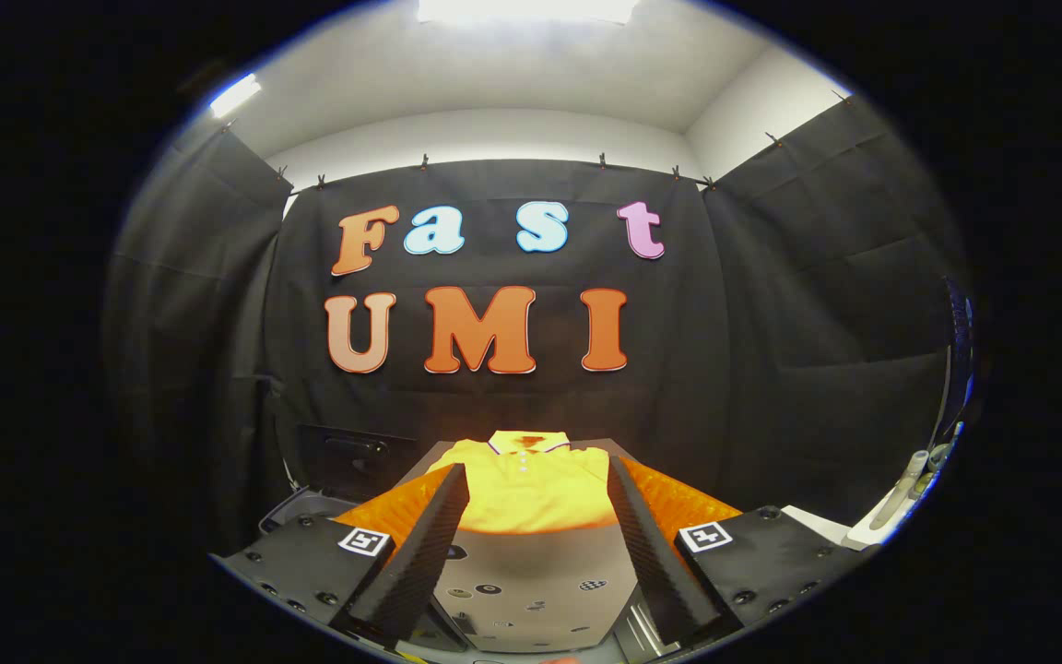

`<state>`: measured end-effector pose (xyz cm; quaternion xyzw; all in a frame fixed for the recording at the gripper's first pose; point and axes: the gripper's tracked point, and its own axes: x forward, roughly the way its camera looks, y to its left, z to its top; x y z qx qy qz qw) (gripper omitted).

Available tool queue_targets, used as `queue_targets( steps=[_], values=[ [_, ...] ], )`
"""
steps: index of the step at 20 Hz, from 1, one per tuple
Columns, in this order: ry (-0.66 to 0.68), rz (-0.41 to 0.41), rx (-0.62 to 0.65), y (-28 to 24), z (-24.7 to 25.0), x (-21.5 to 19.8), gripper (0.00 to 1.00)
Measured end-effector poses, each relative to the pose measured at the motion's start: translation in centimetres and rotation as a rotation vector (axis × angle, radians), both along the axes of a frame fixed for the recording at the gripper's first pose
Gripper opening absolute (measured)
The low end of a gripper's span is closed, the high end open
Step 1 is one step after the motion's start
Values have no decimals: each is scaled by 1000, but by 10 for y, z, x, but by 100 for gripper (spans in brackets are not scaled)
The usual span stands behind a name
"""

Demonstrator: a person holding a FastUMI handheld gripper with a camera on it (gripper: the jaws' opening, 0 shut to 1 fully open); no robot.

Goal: Put the clothes into the washing machine and then close the washing machine lid.

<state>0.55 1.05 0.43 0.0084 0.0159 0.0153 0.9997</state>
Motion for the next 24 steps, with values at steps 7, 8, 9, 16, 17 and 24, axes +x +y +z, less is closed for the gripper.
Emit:
queue_targets(
  steps=[7,8,9,16,17,24],
  values=[
    [-2,-14,3,-6,0,-6,98],
    [-6,-7,6,-5,0,-8,98],
    [-17,12,13,-1,2,-10,98],
    [-16,-3,-12,4,9,31,98],
    [-19,-4,-16,5,9,40,98],
    [-33,6,12,15,18,102,98]
  ],
)
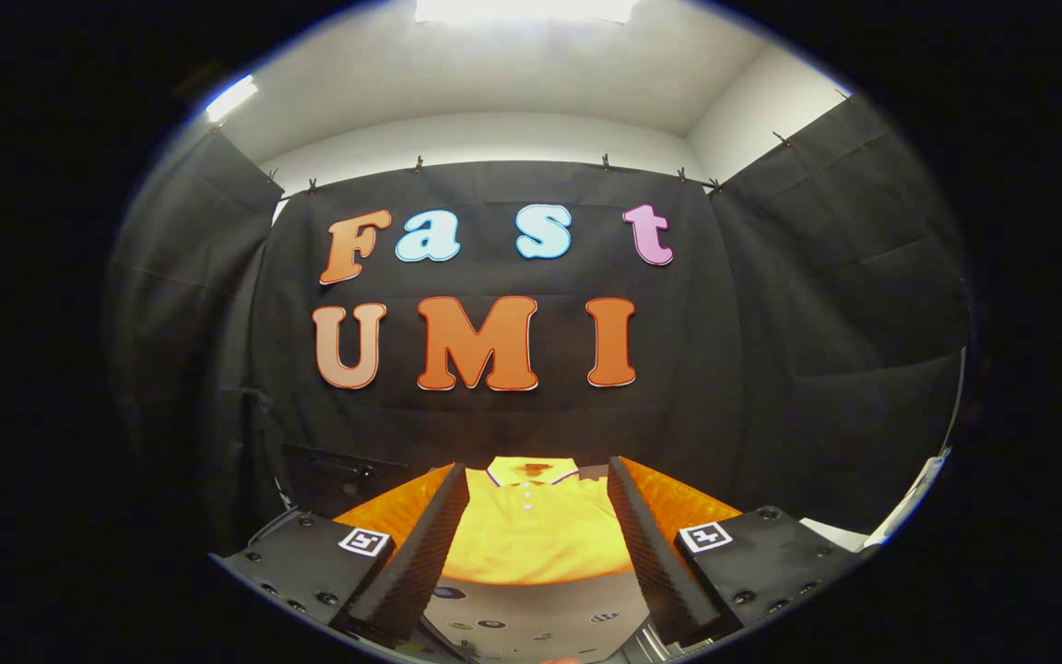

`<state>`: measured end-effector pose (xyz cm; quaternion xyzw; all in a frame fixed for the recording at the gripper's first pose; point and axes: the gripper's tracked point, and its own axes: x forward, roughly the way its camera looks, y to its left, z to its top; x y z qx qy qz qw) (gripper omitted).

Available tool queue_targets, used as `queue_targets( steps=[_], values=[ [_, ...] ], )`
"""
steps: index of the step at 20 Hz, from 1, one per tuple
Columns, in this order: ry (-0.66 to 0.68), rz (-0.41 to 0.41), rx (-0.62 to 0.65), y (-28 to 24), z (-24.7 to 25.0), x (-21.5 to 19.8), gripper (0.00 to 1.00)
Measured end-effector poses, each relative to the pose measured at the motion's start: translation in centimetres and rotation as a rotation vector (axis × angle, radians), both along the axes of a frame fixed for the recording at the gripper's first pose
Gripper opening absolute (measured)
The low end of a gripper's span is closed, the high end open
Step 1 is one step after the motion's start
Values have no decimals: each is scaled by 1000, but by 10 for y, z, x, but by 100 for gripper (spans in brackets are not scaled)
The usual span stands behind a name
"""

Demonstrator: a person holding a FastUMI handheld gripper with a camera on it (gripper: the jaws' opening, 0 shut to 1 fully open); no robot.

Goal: Put the clothes into the washing machine and then close the washing machine lid.

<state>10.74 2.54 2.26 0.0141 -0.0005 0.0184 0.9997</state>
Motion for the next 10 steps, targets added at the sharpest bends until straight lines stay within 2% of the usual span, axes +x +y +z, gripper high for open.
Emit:
queue_targets(
  steps=[4,10],
  values=[
    [48,11,8,12,-12,44,98],
    [226,23,-35,34,-51,125,98]
  ],
)
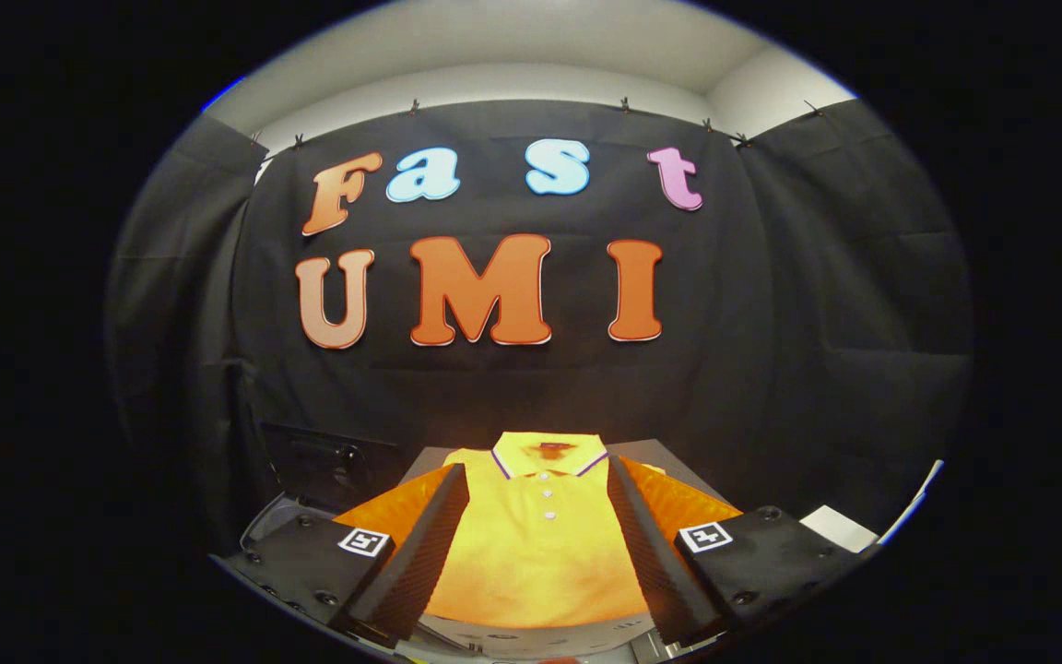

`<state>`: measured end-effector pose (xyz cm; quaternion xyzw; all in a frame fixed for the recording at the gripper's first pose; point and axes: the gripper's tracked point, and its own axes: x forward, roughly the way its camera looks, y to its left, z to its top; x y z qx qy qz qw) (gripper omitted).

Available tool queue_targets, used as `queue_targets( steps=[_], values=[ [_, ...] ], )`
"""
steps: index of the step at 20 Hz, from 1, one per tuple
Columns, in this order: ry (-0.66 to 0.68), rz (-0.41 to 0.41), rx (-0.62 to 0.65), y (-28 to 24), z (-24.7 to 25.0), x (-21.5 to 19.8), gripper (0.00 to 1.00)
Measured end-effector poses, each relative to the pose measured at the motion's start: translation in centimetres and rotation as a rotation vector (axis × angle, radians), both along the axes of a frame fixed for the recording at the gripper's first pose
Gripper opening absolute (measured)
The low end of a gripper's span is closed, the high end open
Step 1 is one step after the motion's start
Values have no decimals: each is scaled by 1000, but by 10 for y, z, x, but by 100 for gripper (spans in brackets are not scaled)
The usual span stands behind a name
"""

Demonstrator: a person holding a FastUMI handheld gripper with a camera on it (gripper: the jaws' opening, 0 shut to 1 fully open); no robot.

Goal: Put the clothes into the washing machine and then close the washing machine lid.

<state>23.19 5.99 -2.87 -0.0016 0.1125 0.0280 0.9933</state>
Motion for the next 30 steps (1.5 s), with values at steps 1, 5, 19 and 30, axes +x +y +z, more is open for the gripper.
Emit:
queue_targets(
  steps=[1,5,19,30],
  values=[
    [32,-3,-11,2,-8,13,98],
    [148,-10,-7,9,-29,54,99],
    [480,0,-91,8,-115,91,99],
    [494,84,21,8,-123,89,48]
  ],
)
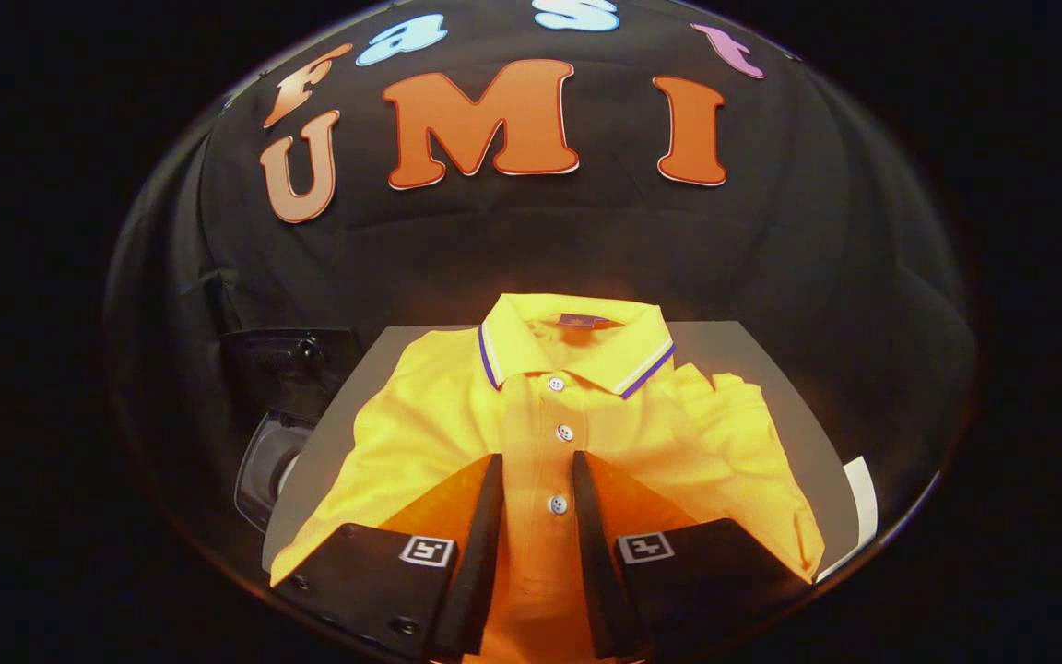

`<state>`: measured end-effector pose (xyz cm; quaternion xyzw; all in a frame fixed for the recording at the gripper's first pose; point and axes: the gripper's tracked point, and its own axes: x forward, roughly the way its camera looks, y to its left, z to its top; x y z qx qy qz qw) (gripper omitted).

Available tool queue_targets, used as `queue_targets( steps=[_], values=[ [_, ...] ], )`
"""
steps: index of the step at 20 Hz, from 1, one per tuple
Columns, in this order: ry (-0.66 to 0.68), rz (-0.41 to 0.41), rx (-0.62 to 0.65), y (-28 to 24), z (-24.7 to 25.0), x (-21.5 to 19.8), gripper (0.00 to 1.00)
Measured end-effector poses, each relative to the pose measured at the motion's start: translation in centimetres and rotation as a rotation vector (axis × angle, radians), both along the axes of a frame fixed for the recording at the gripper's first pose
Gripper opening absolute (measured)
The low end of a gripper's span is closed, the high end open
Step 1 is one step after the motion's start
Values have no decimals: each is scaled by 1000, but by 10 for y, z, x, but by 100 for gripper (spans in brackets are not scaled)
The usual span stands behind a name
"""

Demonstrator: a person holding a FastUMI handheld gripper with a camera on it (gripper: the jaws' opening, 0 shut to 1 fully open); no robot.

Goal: Put the clothes into the washing machine and then close the washing machine lid.

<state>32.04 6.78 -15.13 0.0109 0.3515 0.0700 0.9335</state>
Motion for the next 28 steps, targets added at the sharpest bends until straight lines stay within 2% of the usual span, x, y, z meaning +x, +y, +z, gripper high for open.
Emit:
queue_targets(
  steps=[1,3,4,7,10,13,17,22,25,28],
  values=[
    [-1,-13,5,1,-2,0,35],
    [-14,-12,8,1,-3,3,21],
    [-29,-16,24,1,0,2,20],
    [-111,-31,83,-3,6,5,9],
    [-253,18,56,-1,23,-9,9],
    [-382,15,-2,1,53,-26,8],
    [-558,14,79,25,104,-62,8],
    [-688,6,148,58,134,-102,8],
    [-761,-23,126,72,151,-117,8],
    [-773,-2,122,105,155,-134,8]
  ],
)
